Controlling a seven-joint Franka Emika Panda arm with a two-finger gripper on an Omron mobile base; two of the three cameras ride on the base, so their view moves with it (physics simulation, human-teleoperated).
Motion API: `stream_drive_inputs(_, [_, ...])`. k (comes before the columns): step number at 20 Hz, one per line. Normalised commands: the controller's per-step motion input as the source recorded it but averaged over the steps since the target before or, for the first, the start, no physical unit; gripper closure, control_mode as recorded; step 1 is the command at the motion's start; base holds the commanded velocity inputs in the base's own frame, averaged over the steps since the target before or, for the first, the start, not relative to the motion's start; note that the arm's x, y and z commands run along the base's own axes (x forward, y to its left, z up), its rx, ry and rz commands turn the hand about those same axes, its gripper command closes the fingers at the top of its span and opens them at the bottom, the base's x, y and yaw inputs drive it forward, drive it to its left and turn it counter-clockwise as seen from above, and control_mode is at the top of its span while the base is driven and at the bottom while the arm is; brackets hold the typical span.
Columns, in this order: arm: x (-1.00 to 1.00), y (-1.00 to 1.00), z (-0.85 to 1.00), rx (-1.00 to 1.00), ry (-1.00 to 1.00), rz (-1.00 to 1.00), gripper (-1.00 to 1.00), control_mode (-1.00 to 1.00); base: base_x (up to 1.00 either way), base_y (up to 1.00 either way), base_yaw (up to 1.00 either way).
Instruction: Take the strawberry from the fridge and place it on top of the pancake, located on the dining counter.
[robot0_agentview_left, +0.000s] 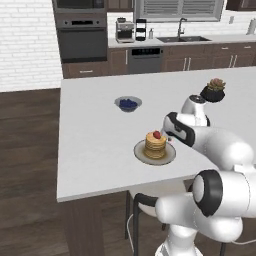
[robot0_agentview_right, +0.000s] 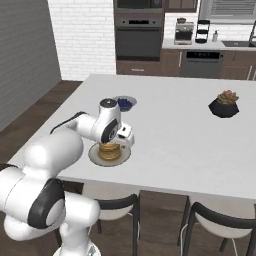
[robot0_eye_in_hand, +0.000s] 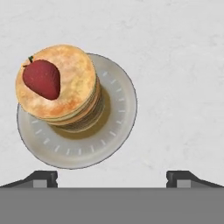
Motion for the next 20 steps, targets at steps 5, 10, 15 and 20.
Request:
stream_drive_inputs(5, [-0.32,-0.53,0.0,0.05,-0.1,-0.04,-1.0,-1.0,0.0,0.0,0.0])
stream_drive_inputs(10, [-0.37,-0.04,0.38,0.0,-0.23,-0.09,-1.0,-1.0,0.0,0.0,0.0])
stream_drive_inputs(15, [-0.21,-0.01,0.81,0.0,-0.2,-0.18,-1.0,-1.0,0.0,0.0,0.0])
stream_drive_inputs(20, [-0.17,-0.01,0.62,0.0,-0.15,-0.14,-1.0,-1.0,0.0,0.0,0.0])
